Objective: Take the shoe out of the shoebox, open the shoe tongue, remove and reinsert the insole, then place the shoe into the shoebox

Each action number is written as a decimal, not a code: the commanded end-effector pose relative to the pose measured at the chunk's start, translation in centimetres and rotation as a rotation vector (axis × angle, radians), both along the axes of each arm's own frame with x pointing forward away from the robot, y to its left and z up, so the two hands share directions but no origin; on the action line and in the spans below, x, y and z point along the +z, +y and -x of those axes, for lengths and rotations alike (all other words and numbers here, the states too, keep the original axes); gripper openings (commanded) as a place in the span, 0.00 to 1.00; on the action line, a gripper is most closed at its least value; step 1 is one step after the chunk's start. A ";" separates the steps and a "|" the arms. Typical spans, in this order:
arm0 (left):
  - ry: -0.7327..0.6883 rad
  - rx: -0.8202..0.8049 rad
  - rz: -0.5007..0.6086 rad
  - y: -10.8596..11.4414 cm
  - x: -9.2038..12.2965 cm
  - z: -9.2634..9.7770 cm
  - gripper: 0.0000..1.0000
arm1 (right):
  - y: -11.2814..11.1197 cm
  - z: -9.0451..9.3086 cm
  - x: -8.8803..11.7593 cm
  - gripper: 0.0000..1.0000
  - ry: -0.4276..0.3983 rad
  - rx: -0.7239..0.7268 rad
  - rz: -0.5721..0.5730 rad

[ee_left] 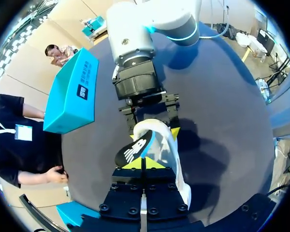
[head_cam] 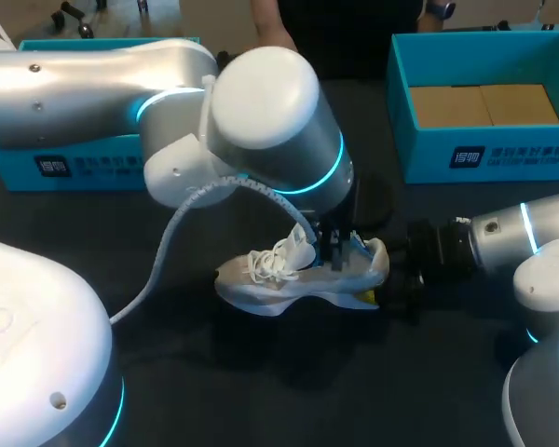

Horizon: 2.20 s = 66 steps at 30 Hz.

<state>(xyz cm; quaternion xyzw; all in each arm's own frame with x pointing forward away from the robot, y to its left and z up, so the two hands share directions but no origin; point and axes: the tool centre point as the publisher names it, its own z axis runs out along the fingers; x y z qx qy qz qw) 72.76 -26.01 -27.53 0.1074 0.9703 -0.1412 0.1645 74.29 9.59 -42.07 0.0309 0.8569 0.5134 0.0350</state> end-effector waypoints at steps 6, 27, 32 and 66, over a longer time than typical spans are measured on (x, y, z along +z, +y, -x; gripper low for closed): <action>-0.004 -0.033 -0.015 2.5 2.5 1.6 0.00 | 0.0 0.0 -0.3 0.00 0.000 -0.001 0.004; -0.214 0.038 -0.013 2.4 1.1 2.2 0.36 | 0.0 0.0 -0.3 0.00 0.000 -0.001 0.004; -0.248 0.060 -0.017 1.5 0.2 1.5 0.42 | 0.0 0.0 -0.3 0.00 0.000 -0.001 0.004; -0.297 0.140 -0.036 -0.8 -3.3 -3.0 0.42 | 0.0 0.0 -0.3 0.00 0.000 -0.001 0.004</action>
